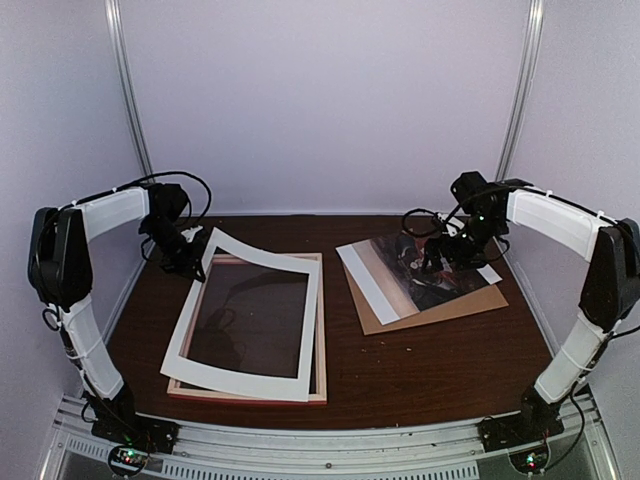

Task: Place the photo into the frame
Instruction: Place the mat board on the glass panel.

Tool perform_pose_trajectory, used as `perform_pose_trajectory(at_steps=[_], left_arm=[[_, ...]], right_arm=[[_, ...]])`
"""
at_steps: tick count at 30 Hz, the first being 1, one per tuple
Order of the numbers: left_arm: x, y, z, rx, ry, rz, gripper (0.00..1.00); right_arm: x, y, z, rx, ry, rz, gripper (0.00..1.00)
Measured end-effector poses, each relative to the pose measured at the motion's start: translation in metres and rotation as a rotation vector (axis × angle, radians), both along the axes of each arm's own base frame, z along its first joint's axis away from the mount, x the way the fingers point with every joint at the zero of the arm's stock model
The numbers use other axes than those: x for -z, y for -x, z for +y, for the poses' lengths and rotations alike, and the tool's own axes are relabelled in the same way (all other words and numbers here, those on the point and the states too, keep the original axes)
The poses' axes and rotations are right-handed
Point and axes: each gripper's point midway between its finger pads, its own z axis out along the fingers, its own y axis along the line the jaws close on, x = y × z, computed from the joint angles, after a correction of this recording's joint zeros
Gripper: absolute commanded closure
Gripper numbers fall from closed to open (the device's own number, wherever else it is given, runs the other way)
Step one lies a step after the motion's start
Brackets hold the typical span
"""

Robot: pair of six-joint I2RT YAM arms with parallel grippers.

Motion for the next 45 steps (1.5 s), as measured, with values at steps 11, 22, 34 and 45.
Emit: perform_pose_trajectory(at_steps=[11, 22, 34, 45], left_arm=[[0.000, -0.008, 0.003, -0.050, 0.025, -0.009, 1.00], [0.006, -0.002, -0.009, -0.054, 0.123, 0.020, 1.00], [0.017, 0.003, -0.013, -0.069, 0.148, 0.039, 0.97], [0.024, 0.005, -0.009, -0.074, 0.127, 0.042, 0.64]], right_arm=[[0.004, 0.000, -0.001, 0.003, 0.006, -0.001, 0.00], [0.007, -0.001, -0.001, 0.003, 0.006, -0.002, 0.00], [0.010, -0.002, 0.000, 0.004, 0.007, 0.005, 0.00], [0.011, -0.004, 0.000, 0.005, 0.004, 0.001, 0.00]])
